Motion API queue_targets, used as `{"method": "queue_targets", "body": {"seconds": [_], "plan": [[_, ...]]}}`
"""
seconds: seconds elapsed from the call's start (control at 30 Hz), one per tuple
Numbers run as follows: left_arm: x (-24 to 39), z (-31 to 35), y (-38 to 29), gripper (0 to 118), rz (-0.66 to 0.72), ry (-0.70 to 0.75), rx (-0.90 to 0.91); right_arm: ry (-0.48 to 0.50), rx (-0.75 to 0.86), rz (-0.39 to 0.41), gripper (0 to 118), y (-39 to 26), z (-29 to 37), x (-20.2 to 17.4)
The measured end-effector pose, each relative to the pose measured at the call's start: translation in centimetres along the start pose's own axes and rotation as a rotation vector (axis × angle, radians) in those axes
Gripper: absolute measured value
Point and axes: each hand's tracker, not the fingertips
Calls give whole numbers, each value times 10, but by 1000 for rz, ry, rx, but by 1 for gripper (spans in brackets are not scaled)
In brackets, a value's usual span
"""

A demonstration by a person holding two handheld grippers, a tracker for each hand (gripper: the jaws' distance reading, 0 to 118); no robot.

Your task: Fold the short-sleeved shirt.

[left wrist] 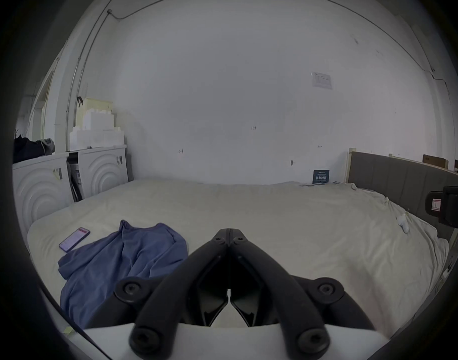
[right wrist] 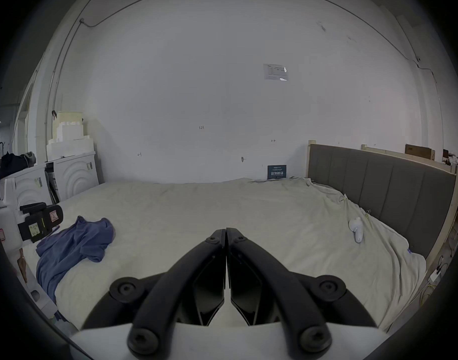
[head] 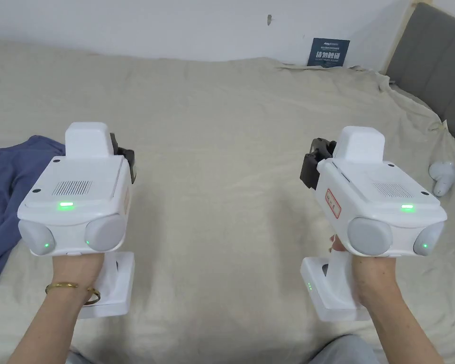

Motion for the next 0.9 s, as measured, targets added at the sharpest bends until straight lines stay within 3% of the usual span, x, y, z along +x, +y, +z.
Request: {"method": "queue_targets", "body": {"seconds": [0.2, 0.9], "plan": [[7, 1, 1, 0, -69, -7, 3, 1, -14, 13, 0, -4, -1, -3], [12, -3, 3, 0, -92, -39, 5, 9, -17, 42, 0, -6, 1, -6]]}}
